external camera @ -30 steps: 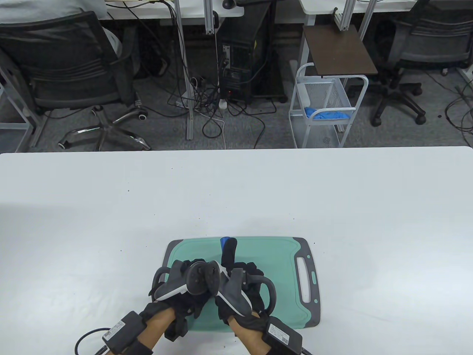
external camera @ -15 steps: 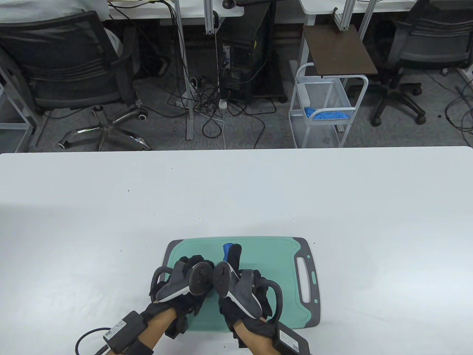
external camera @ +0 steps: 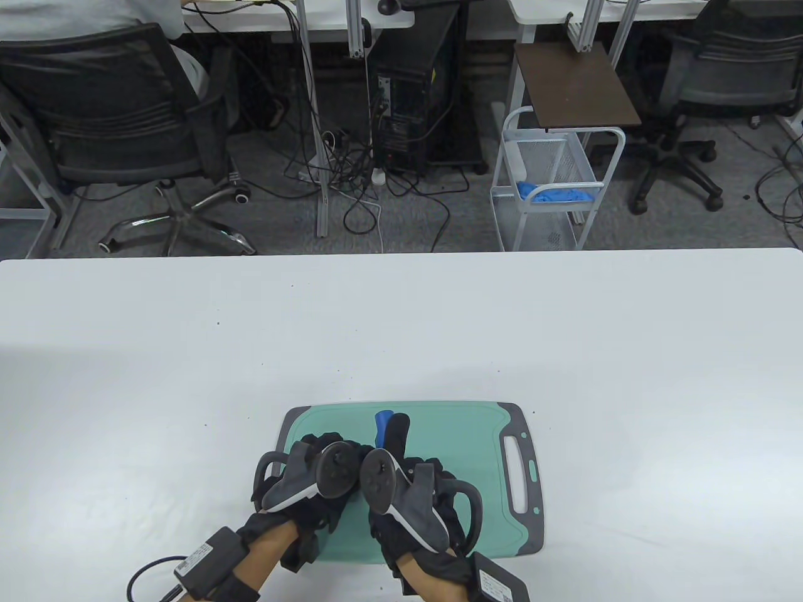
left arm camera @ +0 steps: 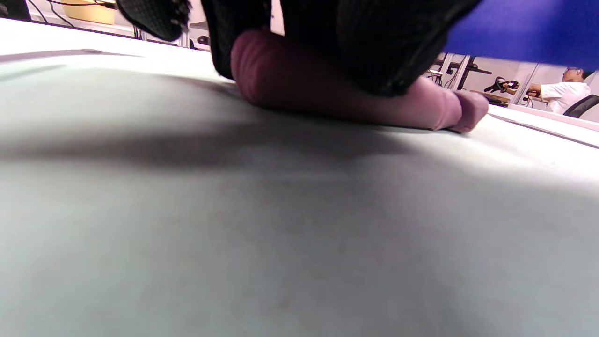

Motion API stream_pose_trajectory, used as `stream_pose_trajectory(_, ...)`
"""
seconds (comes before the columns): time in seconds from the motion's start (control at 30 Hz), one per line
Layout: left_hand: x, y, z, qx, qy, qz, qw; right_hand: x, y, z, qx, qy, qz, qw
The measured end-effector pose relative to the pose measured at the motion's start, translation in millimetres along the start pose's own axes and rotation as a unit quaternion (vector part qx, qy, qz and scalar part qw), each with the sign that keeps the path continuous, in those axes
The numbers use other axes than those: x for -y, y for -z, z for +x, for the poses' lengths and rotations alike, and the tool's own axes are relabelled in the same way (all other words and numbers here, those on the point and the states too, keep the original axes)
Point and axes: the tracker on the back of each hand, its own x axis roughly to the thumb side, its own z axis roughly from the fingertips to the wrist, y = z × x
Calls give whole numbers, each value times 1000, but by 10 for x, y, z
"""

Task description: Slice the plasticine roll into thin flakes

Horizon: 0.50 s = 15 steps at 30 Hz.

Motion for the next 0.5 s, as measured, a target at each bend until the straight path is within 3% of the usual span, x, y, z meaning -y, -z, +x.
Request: stream_pose_trajectory(0.5,-14,-4,-19,-5,-2,11,1000,-51,-30,34,6,-8,27,1000)
